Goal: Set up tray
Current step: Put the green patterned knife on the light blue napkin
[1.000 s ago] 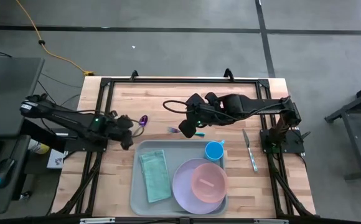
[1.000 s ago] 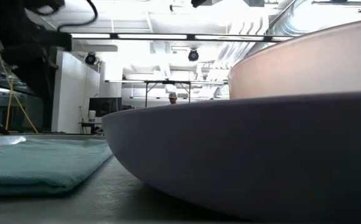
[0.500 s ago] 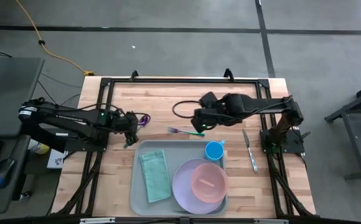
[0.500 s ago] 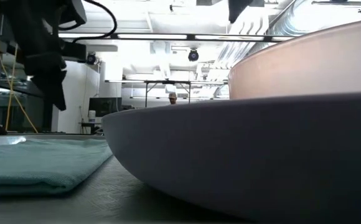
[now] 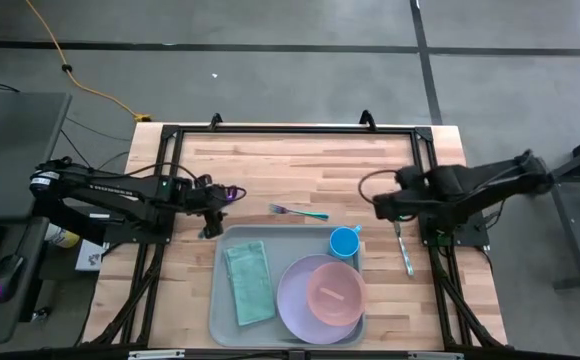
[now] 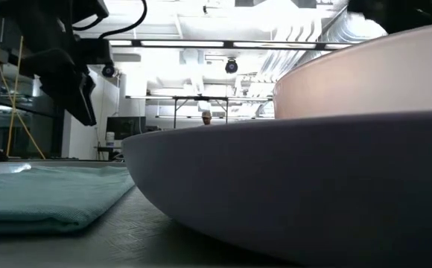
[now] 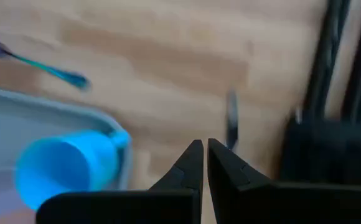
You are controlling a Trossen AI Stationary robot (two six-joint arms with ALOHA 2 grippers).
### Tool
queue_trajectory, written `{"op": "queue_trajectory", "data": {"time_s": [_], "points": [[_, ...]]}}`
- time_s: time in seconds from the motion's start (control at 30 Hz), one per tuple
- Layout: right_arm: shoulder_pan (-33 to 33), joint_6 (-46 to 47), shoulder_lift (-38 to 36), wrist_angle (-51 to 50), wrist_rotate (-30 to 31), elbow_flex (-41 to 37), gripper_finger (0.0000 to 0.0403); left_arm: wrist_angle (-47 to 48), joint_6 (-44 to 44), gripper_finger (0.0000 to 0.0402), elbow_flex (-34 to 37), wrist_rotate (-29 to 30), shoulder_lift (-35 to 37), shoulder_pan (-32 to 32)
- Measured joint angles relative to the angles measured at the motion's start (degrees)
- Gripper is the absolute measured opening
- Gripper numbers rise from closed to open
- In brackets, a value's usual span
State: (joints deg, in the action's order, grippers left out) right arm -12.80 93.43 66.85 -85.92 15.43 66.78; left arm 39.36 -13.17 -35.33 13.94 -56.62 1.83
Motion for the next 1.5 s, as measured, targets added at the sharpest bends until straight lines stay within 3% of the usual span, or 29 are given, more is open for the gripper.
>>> {"op": "queue_trajectory", "data": {"time_s": [0.13,0.23,0.57,0.8,1.03,1.17,1.5], "points": [[-2.2,6.9,-0.4,0.8,-11.6,-5.8,0.0,-0.6,1.3,0.0211,0.0,-1.6,0.0,0.0],[-4.2,8.8,0.6,5.0,-16.1,-9.2,0.0,-0.9,2.0,0.0211,0.0,-2.1,0.0,0.0],[-10.9,16.7,3.5,21.6,-21.4,-20.9,0.0,-2.7,4.2,0.0211,0.0,-4.4,0.2,0.0],[-13.3,19.3,3.7,22.8,-24.7,-24.9,0.0,-2.3,5.4,0.0211,0.0,-5.0,0.2,0.0],[-13.6,18.8,3.7,23.0,-23.0,-25.1,0.0007,-2.3,5.4,0.0211,0.0,-5.9,0.2,0.0],[-13.6,18.8,3.7,23.2,-22.8,-25.4,0.0034,-2.3,5.4,0.0211,0.0,-5.9,0.2,0.0],[-13.5,20.7,3.7,27.0,-24.0,-29.0,0.015,-2.3,5.4,0.0211,0.0,-6.4,0.2,0.0]]}}
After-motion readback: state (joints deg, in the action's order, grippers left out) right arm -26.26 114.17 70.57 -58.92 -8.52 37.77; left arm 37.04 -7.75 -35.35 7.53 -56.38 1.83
